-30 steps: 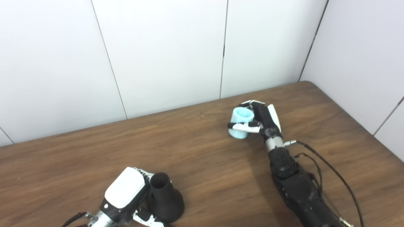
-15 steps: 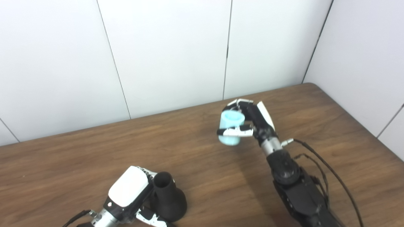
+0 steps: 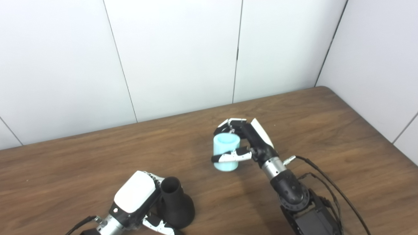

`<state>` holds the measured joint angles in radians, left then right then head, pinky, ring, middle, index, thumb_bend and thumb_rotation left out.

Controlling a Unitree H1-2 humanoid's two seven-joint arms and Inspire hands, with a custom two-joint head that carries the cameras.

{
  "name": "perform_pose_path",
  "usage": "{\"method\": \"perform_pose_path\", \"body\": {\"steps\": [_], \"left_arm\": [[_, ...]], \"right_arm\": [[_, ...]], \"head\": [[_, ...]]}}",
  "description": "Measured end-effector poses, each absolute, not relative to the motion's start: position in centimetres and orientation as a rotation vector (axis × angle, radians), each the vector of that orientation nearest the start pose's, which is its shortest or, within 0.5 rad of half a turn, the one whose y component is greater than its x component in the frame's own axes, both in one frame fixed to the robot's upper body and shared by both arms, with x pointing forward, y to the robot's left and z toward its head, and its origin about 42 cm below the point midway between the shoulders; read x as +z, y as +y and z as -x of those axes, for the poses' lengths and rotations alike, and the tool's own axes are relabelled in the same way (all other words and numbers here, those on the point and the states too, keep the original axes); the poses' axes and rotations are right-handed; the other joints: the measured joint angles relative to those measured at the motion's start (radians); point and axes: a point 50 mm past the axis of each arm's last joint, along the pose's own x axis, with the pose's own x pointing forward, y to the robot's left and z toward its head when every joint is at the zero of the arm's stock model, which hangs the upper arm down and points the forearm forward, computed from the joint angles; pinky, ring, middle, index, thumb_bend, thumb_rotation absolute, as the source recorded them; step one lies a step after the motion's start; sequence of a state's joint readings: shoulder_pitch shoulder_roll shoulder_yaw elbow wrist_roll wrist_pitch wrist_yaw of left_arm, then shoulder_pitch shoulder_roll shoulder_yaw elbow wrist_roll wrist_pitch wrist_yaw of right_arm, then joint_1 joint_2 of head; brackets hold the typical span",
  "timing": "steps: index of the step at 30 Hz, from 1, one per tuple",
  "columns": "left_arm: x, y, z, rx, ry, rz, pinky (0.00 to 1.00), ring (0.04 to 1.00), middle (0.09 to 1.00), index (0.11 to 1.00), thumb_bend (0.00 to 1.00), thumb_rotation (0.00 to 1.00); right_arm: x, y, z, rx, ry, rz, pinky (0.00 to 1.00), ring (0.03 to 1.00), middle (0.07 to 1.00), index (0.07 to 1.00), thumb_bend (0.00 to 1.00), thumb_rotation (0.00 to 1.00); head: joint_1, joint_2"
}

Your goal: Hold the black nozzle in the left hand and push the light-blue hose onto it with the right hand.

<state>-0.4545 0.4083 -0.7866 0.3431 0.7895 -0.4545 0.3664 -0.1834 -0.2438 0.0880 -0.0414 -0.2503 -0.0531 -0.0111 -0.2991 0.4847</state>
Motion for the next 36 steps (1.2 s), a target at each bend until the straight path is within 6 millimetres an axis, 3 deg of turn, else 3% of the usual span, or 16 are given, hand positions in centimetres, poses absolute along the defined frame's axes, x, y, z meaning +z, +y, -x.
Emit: {"method": "perform_pose_path", "body": {"steps": [3, 9, 13, 15, 18, 21, 24, 28, 31, 36], "left_arm": [[11.1, 15.7, -35.1, -0.708, -0.792, -1.109, 0.11, 0.16, 0.471, 0.483, 0.52, 0.0], [11.1, 15.7, -35.1, -0.708, -0.792, -1.11, 0.11, 0.158, 0.471, 0.483, 0.52, 0.0], [11.1, 15.7, -35.1, -0.708, -0.794, -1.112, 0.11, 0.158, 0.471, 0.483, 0.53, 0.0], [11.2, 15.7, -35.1, -0.706, -0.795, -1.113, 0.09, 0.148, 0.265, 0.483, 0.52, 0.03], [11.1, 15.6, -35.1, -0.708, -0.795, -1.117, 0.09, 0.144, 0.217, 0.483, 0.52, 0.04], [11.1, 15.5, -35.1, -0.711, -0.794, -1.118, 0.09, 0.144, 0.215, 0.483, 0.52, 0.04], [11.1, 15.5, -35.1, -0.711, -0.793, -1.119, 0.09, 0.145, 0.214, 0.483, 0.52, 0.04], [11.1, 15.5, -35.1, -0.712, -0.792, -1.119, 0.09, 0.145, 0.214, 0.483, 0.52, 0.04], [11.1, 15.4, -35.1, -0.714, -0.789, -1.119, 0.09, 0.149, 0.219, 0.483, 0.52, 0.04], [11.1, 15.3, -35.1, -0.715, -0.79, -1.12, 0.1, 0.159, 0.233, 0.483, 0.52, 0.04]], "right_arm": [[16.5, -24.3, -33.1, 0.128, -0.276, 0.505, 0.22, 0.297, 0.479, 0.494, 0.53, 0.0], [16.7, -23.6, -32.2, 0.155, -0.296, 0.546, 0.13, 0.211, 0.474, 0.499, 0.53, 0.0], [17.3, -23.4, -32.0, 0.163, -0.321, 0.548, 0.13, 0.206, 0.483, 0.488, 0.53, 0.0], [17.7, -23.2, -31.9, 0.168, -0.335, 0.547, 0.12, 0.198, 0.482, 0.489, 0.53, 0.0], [17.9, -22.9, -31.9, 0.175, -0.345, 0.541, 0.16, 0.24, 0.481, 0.491, 0.52, 0.0], [18.2, -22.5, -31.8, 0.18, -0.357, 0.531, 0.2, 0.282, 0.481, 0.49, 0.52, 0.0], [19.0, -22.2, -32.0, 0.185, -0.395, 0.515, 0.15, 0.222, 0.483, 0.487, 0.52, 0.0], [20.7, -21.9, -32.6, 0.191, -0.451, 0.499, 0.26, 0.362, 0.518, 0.502, 0.51, 0.0], [22.5, -21.5, -32.7, 0.194, -0.513, 0.481, 0.26, 0.413, 0.505, 0.497, 0.51, 0.0], [24.0, -21.0, -32.6, 0.199, -0.566, 0.442, 0.28, 0.389, 0.527, 0.511, 0.51, 0.0]], "head": [[0.011, 0.006], [0.025, 0.011], [0.034, 0.015], [0.037, 0.017], [0.043, 0.017], [0.046, 0.015], [0.051, 0.014], [0.057, 0.014], [0.064, 0.012], [0.071, 0.011]]}}
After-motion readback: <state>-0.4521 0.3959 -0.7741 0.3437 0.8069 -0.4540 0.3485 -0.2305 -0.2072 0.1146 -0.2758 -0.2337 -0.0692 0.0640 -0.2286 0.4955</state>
